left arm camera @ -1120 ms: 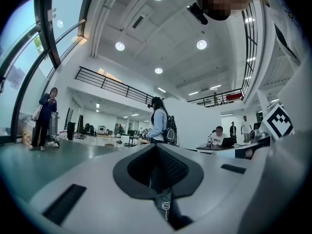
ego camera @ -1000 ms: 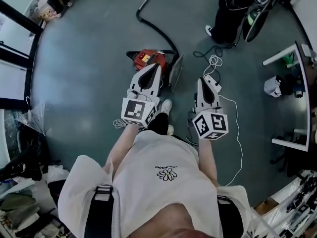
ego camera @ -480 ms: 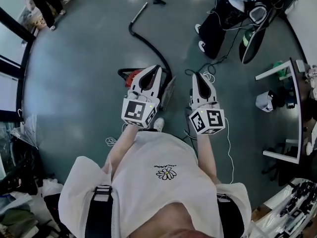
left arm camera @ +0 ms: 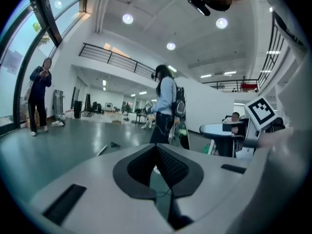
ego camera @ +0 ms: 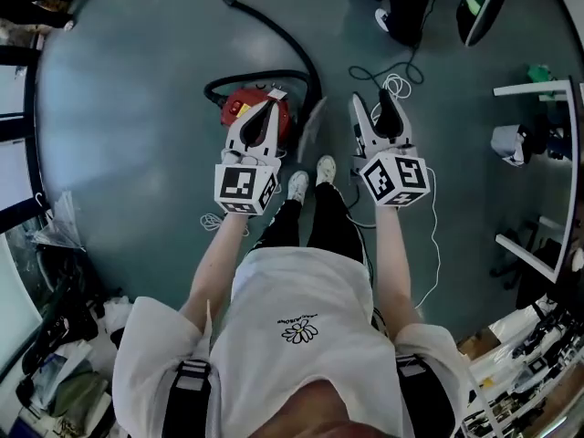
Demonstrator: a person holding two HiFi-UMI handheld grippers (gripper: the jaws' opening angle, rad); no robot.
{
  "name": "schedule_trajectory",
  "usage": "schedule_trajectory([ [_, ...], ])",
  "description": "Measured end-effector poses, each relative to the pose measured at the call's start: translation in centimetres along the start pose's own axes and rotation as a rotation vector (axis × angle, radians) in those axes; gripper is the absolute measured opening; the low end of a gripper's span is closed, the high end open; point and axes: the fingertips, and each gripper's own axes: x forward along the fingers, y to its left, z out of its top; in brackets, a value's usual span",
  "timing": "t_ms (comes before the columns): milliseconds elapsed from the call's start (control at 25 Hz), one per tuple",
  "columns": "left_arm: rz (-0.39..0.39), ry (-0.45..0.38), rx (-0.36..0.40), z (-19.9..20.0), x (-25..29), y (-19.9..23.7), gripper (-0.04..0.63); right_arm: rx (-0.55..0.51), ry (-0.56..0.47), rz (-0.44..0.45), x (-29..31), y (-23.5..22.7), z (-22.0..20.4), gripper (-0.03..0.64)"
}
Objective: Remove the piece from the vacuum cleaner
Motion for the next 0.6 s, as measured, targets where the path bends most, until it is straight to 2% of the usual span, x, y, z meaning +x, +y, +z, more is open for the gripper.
schedule_trajectory([
  [160,0.017,0.245,0.018,-13.3,4.2,3.3,0.006,0.088,0.166,-0.044,4.1,-5.1,-11.1,0.252],
  [360,0.036,0.578,-0.060,-29.7,7.4,5.8,0.005,0.299,0.391,-0.039,7.0,-8.7,-24.6,0.251],
  [440,0.057,0.662,-0.045,-33.8,8.5,7.0,0.006,0.319,0.458,-0.068,8.3,-10.1,-29.1,0.252],
  [600,0.113,0.738,-0.074,-38.7,9.5,8.9,0.006,0.327,0.585,-0.137,9.6,-12.3,-37.1,0.250],
])
